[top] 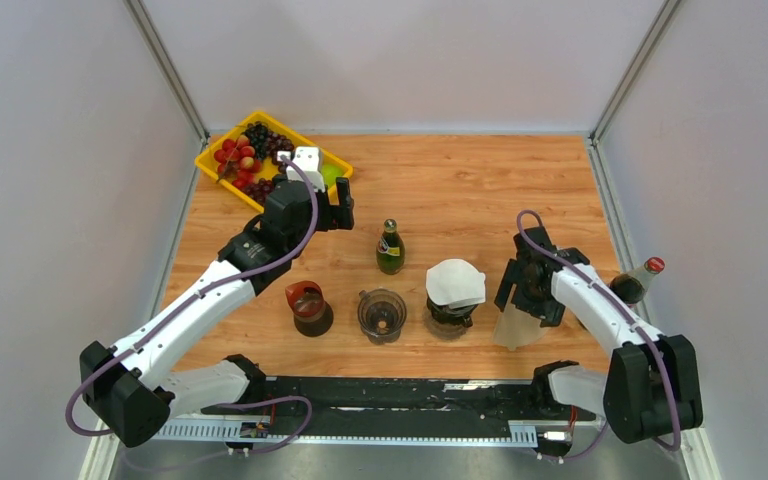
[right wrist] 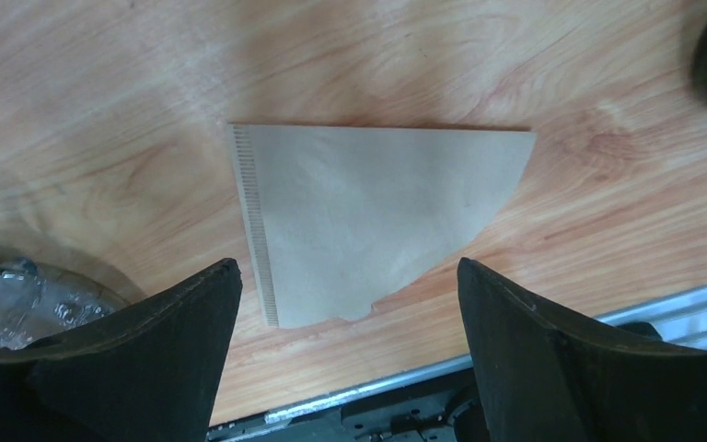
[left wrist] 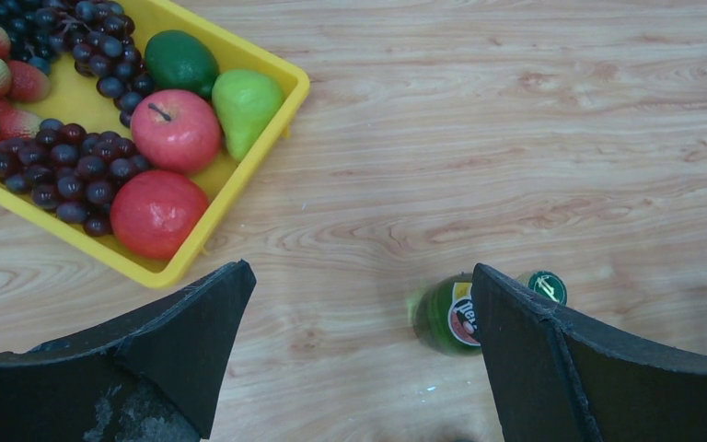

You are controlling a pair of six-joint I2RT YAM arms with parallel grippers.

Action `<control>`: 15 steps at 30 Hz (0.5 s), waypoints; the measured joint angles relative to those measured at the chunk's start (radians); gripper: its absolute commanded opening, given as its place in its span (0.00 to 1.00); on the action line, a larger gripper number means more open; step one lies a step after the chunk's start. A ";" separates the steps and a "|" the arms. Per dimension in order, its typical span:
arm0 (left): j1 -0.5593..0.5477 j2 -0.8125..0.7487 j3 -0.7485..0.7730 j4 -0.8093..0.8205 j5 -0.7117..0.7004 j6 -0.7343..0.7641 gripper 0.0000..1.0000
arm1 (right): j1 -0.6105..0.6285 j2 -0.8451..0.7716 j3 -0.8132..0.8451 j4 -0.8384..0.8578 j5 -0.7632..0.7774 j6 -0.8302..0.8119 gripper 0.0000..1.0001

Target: Place the coffee filter in the dripper

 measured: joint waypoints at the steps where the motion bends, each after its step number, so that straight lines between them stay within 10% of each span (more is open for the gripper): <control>1: 0.000 0.000 0.000 0.000 0.000 0.000 1.00 | -0.006 0.004 -0.015 0.019 -0.006 0.006 0.88; 15: 0.002 -0.013 -0.014 0.005 -0.012 -0.003 1.00 | -0.023 0.048 -0.132 0.234 0.002 0.088 0.64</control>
